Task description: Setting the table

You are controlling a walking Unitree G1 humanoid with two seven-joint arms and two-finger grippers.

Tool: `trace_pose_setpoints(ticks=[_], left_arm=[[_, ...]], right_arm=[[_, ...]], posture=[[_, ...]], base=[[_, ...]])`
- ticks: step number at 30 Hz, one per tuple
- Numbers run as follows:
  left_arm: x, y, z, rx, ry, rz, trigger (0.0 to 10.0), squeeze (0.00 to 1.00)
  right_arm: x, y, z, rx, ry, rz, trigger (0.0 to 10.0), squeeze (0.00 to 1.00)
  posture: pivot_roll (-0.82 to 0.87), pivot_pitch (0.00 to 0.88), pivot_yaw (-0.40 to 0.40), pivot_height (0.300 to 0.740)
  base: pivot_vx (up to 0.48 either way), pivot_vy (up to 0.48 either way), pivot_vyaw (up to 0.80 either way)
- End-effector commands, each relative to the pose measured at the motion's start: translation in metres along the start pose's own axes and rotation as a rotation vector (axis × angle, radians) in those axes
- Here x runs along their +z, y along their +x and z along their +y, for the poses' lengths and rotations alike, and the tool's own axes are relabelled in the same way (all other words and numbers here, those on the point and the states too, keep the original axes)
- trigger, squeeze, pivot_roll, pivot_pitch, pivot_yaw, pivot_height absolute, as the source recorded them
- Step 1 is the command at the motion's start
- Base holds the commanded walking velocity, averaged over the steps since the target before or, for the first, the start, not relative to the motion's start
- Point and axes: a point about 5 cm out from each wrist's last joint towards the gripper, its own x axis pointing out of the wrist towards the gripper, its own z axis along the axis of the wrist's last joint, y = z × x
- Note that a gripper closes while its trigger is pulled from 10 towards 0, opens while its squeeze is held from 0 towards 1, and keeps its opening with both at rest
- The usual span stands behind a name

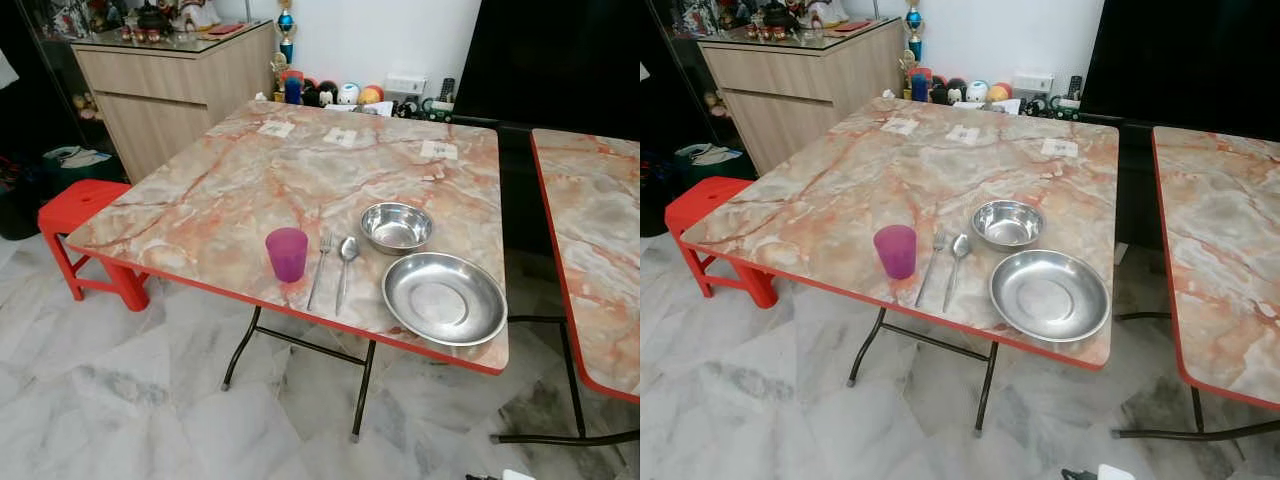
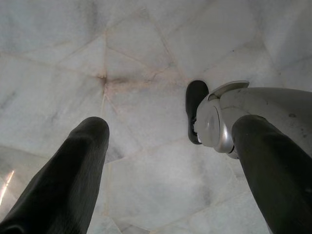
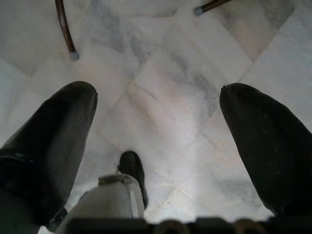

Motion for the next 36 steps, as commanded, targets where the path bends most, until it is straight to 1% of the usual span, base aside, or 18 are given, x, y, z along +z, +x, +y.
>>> trace_pose_setpoints(ticks=[1,2,3,4,6,8,16,19,21,22,23,26,27,30,31,34,35,36], left_arm=[[-0.006,-0.002,0.003,0.001,0.012,0.015,10.0,0.00],[-0.006,-0.002,0.004,0.001,0.012,0.016,10.0,0.00],[-0.006,-0.002,0.004,0.001,0.014,0.016,10.0,0.00],[-0.006,-0.002,0.004,0.001,0.014,0.016,10.0,0.00],[-0.006,-0.002,0.004,0.001,0.013,0.016,10.0,0.00],[-0.006,-0.002,0.004,0.001,0.013,0.014,10.0,0.00],[-0.005,-0.002,0.002,-0.005,0.017,0.013,10.0,0.00],[-0.005,-0.001,0.001,-0.014,0.027,0.014,10.0,0.00],[-0.004,-0.001,0.001,-0.018,0.036,0.015,10.0,0.00],[-0.004,-0.001,0.001,-0.019,0.042,0.016,10.0,0.00],[-0.003,-0.001,0.001,-0.020,0.046,0.016,10.0,0.00],[-0.003,-0.001,0.001,-0.014,0.038,0.012,10.0,0.00],[-0.003,-0.001,0.002,-0.013,0.038,0.012,10.0,0.00],[-0.002,-0.001,0.002,-0.013,0.039,0.011,10.0,0.00],[-0.002,-0.001,0.002,-0.013,0.038,0.011,10.0,0.00],[-0.002,-0.001,0.001,-0.014,0.037,0.011,10.0,0.00],[-0.002,-0.001,0.001,-0.013,0.035,0.010,10.0,0.00],[-0.002,-0.001,0.001,-0.014,0.034,0.010,10.0,0.00]], right_arm=[[-0.004,-0.002,-0.002,-0.034,0.019,-0.010,10.0,0.00],[0.013,0.001,-0.002,-0.034,0.030,-0.082,10.0,0.00],[0.029,0.003,-0.010,-0.053,0.020,-0.148,10.0,0.00],[0.043,0.004,-0.012,-0.055,0.021,-0.214,10.0,0.00],[0.057,0.004,-0.009,-0.043,0.016,-0.304,10.0,0.00],[0.068,0.001,0.000,-0.009,0.015,-0.396,10.0,0.00],[0.080,-0.005,0.002,-0.006,0.045,-0.507,10.0,0.00],[0.083,-0.011,0.007,0.053,-0.043,-0.564,10.0,0.00],[0.086,-0.020,0.013,0.120,-0.078,-0.614,10.0,0.00],[0.089,-0.024,0.013,0.125,-0.091,-0.634,10.0,0.00],[0.090,-0.026,0.013,0.127,-0.098,-0.647,10.0,0.00],[0.102,-0.039,0.008,0.105,-0.065,-0.717,10.0,0.00],[0.103,-0.040,0.008,0.102,-0.068,-0.724,10.0,0.00],[0.132,-0.055,0.005,0.022,-0.010,-0.841,10.0,0.00],[0.134,-0.056,0.005,0.023,-0.012,-0.846,10.0,0.00],[0.156,-0.063,0.012,0.018,0.021,-0.905,10.0,0.00],[0.167,-0.065,0.017,0.030,0.027,-0.934,10.0,0.00],[0.171,-0.065,0.019,0.035,0.033,-0.942,10.0,0.00]], posture=[[0.02,0.041,0.010,0.740],[0.02,0.042,0.010,0.740],[0.02,0.044,0.009,0.740],[0.02,0.045,0.009,0.740],[0.02,0.047,0.008,0.740],[0.02,0.049,0.007,0.740],[-0.01,0.054,0.009,0.740],[-0.02,0.057,0.023,0.740],[-0.03,0.061,0.029,0.740],[-0.04,0.062,0.030,0.740],[-0.04,0.062,0.030,0.740],[-0.04,0.063,0.030,0.740],[-0.04,0.061,0.030,0.740],[-0.04,0.058,0.028,0.740],[-0.04,0.057,0.027,0.740],[-0.04,0.055,0.026,0.740],[-0.03,0.052,0.028,0.740],[-0.03,0.052,0.028,0.740]], base=[[0.000,0.000,0.00],[0.000,0.000,0.00],[0.000,0.000,0.00],[0.000,0.000,0.00],[0.000,0.000,0.00],[0.000,0.000,0.00],[0.000,0.000,0.00],[0.000,0.000,0.00],[0.000,0.000,0.00],[0.000,0.000,0.00],[0.000,0.000,0.00],[0.000,0.000,0.00],[0.000,0.000,0.00],[0.000,0.000,0.00],[0.000,0.000,0.00],[0.000,0.000,0.00],[0.000,0.000,0.00],[0.000,0.000,0.00]])
